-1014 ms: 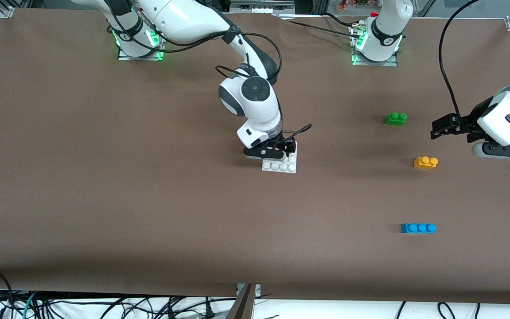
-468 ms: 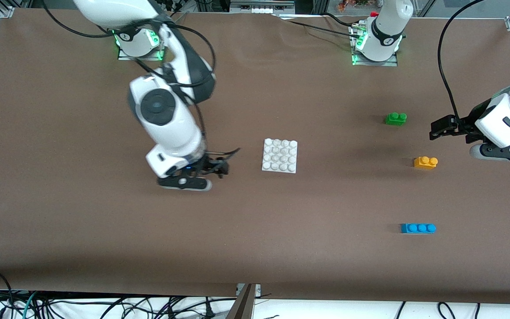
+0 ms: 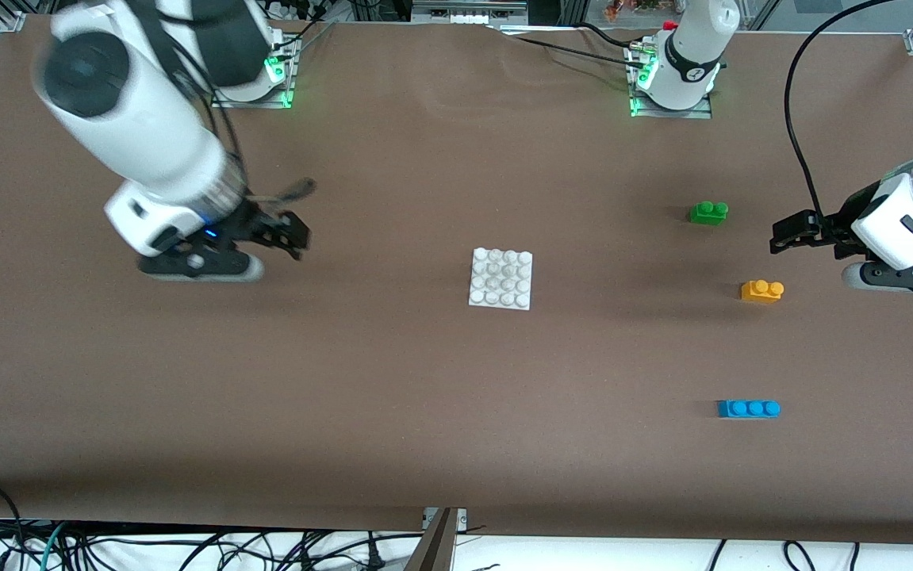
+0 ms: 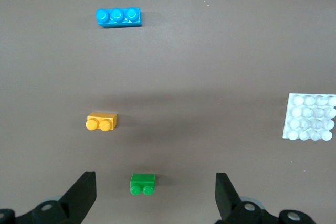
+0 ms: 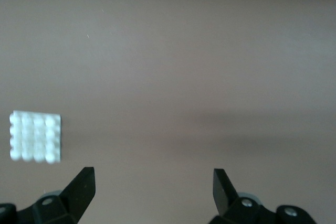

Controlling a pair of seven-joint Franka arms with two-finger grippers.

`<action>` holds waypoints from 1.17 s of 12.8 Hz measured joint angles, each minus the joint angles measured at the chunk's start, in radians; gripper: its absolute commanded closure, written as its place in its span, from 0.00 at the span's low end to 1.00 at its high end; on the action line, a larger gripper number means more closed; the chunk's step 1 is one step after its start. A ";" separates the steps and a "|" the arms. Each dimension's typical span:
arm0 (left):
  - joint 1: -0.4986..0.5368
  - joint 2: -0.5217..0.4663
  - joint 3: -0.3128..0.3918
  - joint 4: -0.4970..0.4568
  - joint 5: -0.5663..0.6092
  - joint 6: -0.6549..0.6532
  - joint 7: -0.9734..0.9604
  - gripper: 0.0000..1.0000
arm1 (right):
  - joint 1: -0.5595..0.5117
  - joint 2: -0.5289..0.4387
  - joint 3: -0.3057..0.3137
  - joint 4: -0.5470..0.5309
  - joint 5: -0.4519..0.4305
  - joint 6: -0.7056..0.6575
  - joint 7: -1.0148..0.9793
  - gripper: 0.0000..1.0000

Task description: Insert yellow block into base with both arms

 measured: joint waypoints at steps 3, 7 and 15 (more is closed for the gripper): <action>0.003 0.020 0.004 -0.026 0.005 0.006 0.000 0.00 | -0.108 -0.099 0.003 -0.068 0.014 -0.079 -0.071 0.01; 0.025 0.044 0.010 -0.169 0.101 0.140 0.000 0.00 | -0.328 -0.160 0.127 -0.089 0.016 -0.124 -0.095 0.01; 0.124 0.101 0.081 -0.458 0.111 0.523 0.159 0.00 | -0.396 -0.167 0.154 -0.099 0.008 -0.126 -0.145 0.01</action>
